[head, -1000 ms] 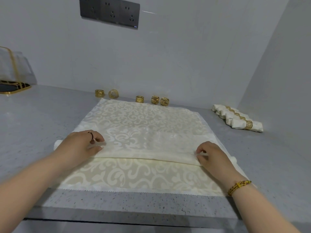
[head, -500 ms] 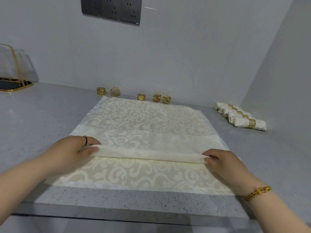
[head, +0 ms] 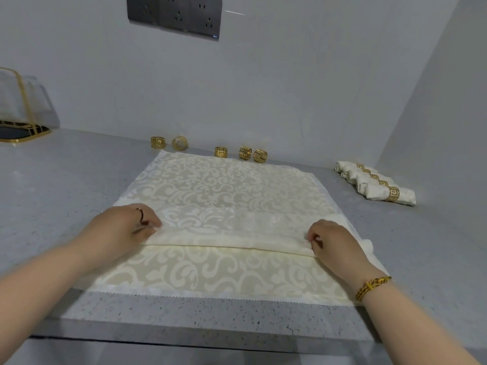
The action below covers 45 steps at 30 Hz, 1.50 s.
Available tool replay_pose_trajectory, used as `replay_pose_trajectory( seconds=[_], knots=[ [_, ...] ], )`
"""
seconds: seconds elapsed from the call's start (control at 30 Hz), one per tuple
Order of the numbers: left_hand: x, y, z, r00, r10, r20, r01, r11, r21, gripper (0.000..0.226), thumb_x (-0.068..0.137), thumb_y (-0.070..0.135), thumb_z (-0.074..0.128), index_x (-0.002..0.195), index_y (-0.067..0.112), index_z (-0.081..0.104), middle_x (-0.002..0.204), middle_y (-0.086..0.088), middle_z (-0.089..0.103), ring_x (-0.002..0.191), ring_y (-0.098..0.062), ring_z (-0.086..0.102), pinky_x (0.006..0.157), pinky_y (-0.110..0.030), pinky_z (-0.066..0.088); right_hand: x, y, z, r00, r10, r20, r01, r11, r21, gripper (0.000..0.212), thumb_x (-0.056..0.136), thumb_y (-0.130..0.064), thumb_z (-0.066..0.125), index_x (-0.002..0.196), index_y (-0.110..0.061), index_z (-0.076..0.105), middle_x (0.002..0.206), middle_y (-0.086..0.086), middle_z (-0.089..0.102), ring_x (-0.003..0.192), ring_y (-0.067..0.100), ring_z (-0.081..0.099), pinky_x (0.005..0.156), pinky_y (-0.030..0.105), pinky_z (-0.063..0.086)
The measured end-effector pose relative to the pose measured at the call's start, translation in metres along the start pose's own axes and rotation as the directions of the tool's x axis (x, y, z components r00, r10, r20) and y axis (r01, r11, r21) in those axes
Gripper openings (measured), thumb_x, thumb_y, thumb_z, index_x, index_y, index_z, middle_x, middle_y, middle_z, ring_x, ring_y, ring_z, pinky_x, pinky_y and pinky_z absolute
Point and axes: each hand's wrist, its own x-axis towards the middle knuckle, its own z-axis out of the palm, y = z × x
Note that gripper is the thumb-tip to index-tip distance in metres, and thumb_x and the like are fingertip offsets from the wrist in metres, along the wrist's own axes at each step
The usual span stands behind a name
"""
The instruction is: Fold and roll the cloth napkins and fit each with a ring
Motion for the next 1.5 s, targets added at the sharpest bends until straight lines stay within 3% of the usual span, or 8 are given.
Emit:
replay_pose_trajectory(
  seconds=[0.23,0.57,0.73,0.93,1.1,1.2,1.4,1.5],
  knots=[
    [-0.015,-0.010,0.003,0.998,0.058,0.040,-0.060,0.997,0.043,0.034,0.085,0.034,0.058,0.118,0.036,0.053,0.118,0.023,0.051,0.112,0.003,0.043,0.097,-0.012,0.027,-0.023,0.010,-0.015,0.992,-0.047,0.118,0.028,0.987,0.156,0.030,0.085,-0.020,0.061,0.114,-0.017,0.061,0.105,-0.011,0.055,0.104,0.005,0.048,0.091,0.008,0.029],
    [-0.010,-0.003,-0.010,0.980,-0.108,0.166,0.128,0.986,-0.111,0.015,0.090,0.029,0.051,0.091,0.044,0.050,0.103,0.014,0.058,0.098,-0.009,0.053,0.081,-0.022,0.037,-0.022,0.013,-0.027,0.973,0.107,0.202,-0.154,0.960,0.234,0.017,0.093,-0.016,0.046,0.096,-0.029,0.058,0.100,-0.011,0.059,0.097,0.008,0.052,0.080,0.017,0.039],
    [-0.002,0.003,-0.004,0.983,-0.168,0.070,0.173,0.983,-0.064,0.020,0.087,0.030,0.056,0.106,0.033,0.050,0.102,0.011,0.052,0.099,-0.010,0.050,0.079,-0.023,0.035,-0.009,0.008,-0.014,0.982,0.143,0.125,-0.166,0.966,0.198,0.006,0.091,-0.015,0.050,0.093,-0.020,0.049,0.092,-0.005,0.050,0.080,0.008,0.046,0.060,0.013,0.033],
    [-0.002,0.001,0.004,0.996,-0.021,-0.084,0.027,0.997,0.078,0.015,0.087,0.015,0.056,0.095,0.025,0.065,0.088,0.018,0.053,0.088,-0.010,0.053,0.071,-0.019,0.037,-0.004,0.003,-0.005,1.000,0.020,0.010,-0.020,0.999,0.029,0.014,0.087,-0.006,0.050,0.082,-0.018,0.051,0.087,-0.001,0.050,0.089,0.017,0.046,0.071,0.020,0.029],
    [-0.024,-0.008,0.000,0.996,0.089,-0.026,-0.086,0.992,0.091,0.060,0.069,0.056,0.035,0.100,0.020,0.070,0.100,0.017,0.061,0.096,-0.006,0.056,0.083,-0.027,0.043,-0.029,0.016,-0.020,0.989,-0.027,0.148,0.002,0.986,0.168,0.023,0.084,-0.023,0.062,0.106,-0.021,0.061,0.102,-0.015,0.053,0.100,0.002,0.047,0.084,0.004,0.032],
    [-0.028,-0.009,0.000,0.999,0.030,0.010,-0.031,0.993,0.112,0.045,0.076,0.046,0.058,0.111,0.017,0.066,0.114,0.004,0.065,0.109,-0.014,0.058,0.093,-0.027,0.039,-0.032,0.022,-0.021,0.986,-0.025,0.165,0.002,0.991,0.135,0.034,0.083,-0.022,0.064,0.117,-0.022,0.058,0.116,-0.013,0.053,0.107,0.001,0.045,0.092,0.004,0.025],
    [-0.012,0.004,-0.003,0.999,-0.045,-0.019,0.047,0.994,0.099,0.027,0.088,0.032,0.055,0.114,0.029,0.060,0.109,0.009,0.063,0.102,-0.013,0.056,0.080,-0.023,0.042,-0.021,0.017,-0.016,0.988,0.113,0.101,-0.130,0.975,0.182,0.024,0.089,-0.018,0.056,0.112,-0.017,0.062,0.119,-0.001,0.058,0.113,0.014,0.050,0.090,0.013,0.030],
    [-0.014,0.003,-0.009,1.000,-0.023,0.013,0.022,0.999,0.030,0.021,0.088,0.033,0.055,0.090,0.054,0.054,0.091,0.007,0.063,0.094,-0.018,0.060,0.079,-0.028,0.046,-0.023,0.017,-0.018,0.989,0.118,0.091,-0.134,0.971,0.198,0.018,0.089,-0.018,0.056,0.104,-0.018,0.065,0.110,0.000,0.062,0.102,0.013,0.052,0.086,0.017,0.034]
  ],
)
